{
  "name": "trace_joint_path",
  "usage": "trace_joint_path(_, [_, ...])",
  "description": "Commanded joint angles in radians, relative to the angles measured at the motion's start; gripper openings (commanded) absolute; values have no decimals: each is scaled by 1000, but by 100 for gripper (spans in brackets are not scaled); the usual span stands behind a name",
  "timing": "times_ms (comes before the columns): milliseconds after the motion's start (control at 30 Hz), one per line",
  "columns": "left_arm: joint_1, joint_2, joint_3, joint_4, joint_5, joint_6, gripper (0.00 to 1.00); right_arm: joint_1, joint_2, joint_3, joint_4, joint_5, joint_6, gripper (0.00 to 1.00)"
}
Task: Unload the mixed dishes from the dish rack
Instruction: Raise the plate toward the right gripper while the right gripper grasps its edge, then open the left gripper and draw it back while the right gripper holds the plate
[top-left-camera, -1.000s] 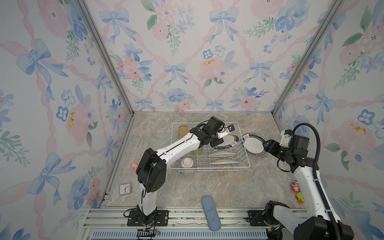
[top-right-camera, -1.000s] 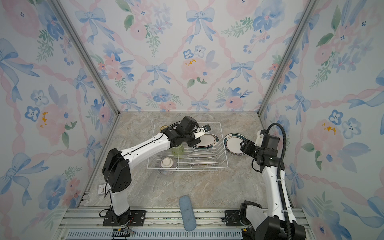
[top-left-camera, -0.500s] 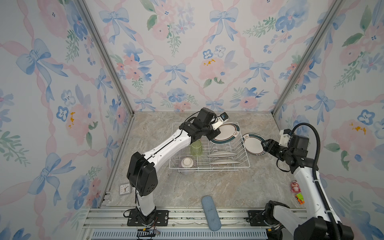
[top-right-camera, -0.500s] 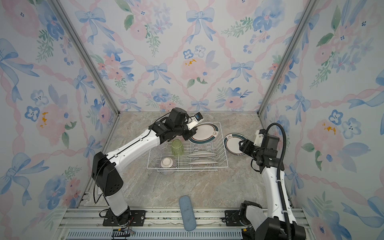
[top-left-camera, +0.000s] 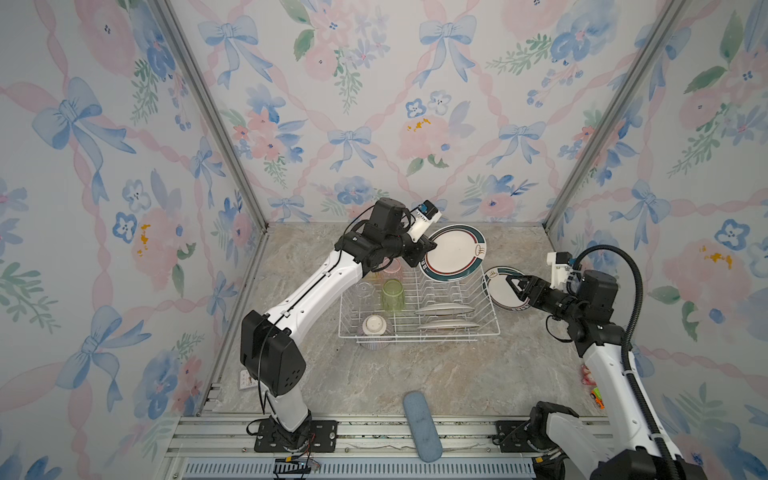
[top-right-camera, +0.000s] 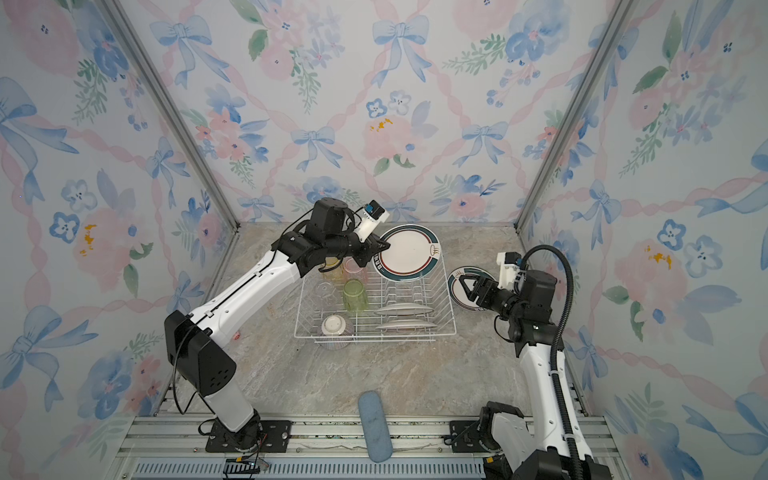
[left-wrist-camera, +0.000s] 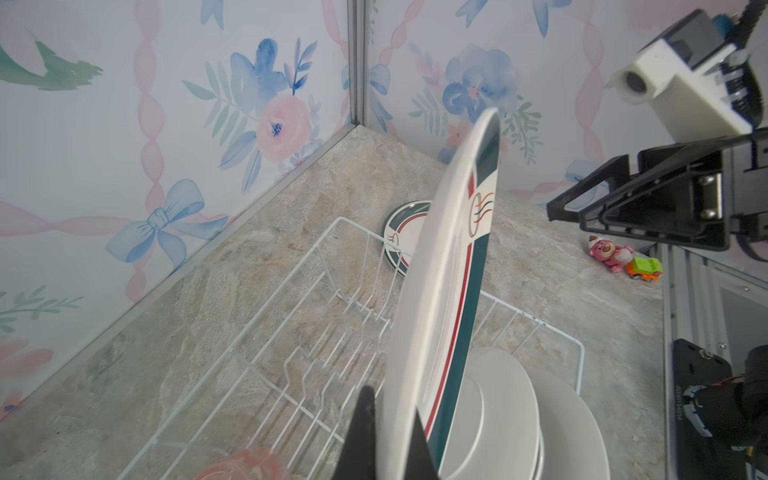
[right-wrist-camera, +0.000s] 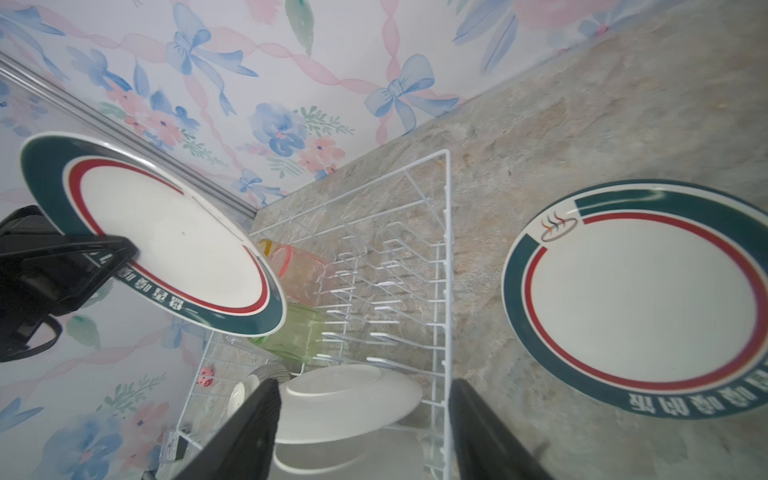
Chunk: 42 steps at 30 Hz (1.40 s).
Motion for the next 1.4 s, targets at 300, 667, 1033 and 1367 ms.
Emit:
trace_joint_path(300, [29,-1,34,77,303,-172,0,89,-13,-44,260,-216,100,66])
trace_joint_path(667, [31,65,70,88,410,-220,0,135,10,-55,390,-228,160,58])
trace_joint_path(1033, [30,89,69,120,473,-254,0,172,34,-53,480,-219,210,43])
trace_joint_path(1367, [28,88,60,126,486,-256,0,182,32,-54,485,-201,238,23])
